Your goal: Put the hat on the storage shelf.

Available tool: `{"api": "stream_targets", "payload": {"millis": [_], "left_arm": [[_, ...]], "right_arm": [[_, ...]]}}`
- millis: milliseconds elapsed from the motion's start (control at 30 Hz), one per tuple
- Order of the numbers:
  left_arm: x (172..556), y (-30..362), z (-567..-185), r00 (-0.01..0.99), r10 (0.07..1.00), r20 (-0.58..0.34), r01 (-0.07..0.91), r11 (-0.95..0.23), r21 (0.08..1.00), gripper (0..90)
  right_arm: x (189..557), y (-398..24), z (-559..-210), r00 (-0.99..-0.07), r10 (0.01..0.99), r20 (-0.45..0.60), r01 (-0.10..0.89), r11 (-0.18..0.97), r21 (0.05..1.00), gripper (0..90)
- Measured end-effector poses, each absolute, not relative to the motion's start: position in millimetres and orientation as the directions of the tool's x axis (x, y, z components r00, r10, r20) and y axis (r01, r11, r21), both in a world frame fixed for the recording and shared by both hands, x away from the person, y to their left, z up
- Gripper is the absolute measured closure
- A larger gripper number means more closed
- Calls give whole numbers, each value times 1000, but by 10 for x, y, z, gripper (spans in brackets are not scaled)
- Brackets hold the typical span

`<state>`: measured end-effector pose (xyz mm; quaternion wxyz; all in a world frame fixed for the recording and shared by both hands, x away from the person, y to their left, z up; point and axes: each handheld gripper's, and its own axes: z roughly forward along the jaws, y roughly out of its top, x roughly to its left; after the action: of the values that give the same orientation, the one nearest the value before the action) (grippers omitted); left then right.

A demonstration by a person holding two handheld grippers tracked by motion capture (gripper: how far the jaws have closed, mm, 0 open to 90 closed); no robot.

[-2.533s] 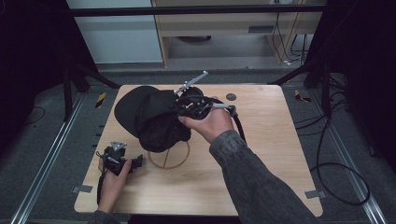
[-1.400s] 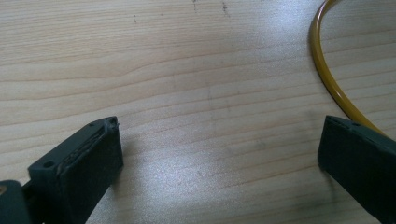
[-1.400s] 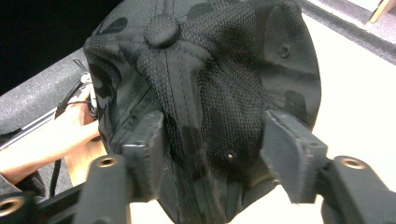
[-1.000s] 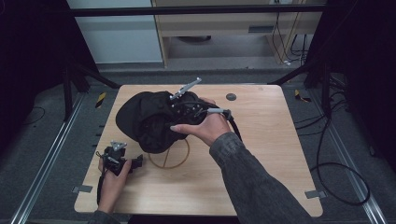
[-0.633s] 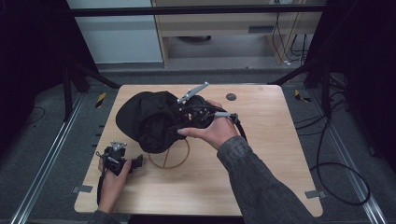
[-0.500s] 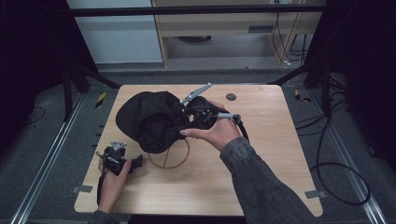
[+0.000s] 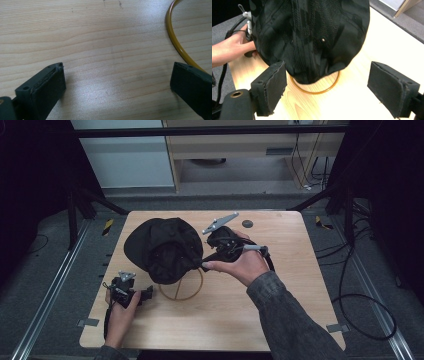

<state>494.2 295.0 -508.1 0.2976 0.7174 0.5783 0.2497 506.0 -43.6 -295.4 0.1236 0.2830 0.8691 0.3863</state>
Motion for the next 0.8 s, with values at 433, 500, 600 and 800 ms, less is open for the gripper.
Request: {"api": "stream_targets", "payload": {"millis": [433,500,600,800], "left_arm": [[4941,2950,-5081,207,978,14,681,-154,716,0],[4941,2950,-5081,206,978,14,681,-154,716,0],[4941,2950,-5081,207,978,15,681,-154,716,0],[4941,2950,-5081,207,978,15,681,-155,716,0]], "right_arm": [[4999,-683,-2924,-791,611,4,404,518,754,153],[4996,-721,-2921,-788,616,7,407,512,756,152],[4992,-778,-2923,-781,624,8,412,505,758,151],[4991,-947,-2951,-760,649,10,423,483,766,138]]}}
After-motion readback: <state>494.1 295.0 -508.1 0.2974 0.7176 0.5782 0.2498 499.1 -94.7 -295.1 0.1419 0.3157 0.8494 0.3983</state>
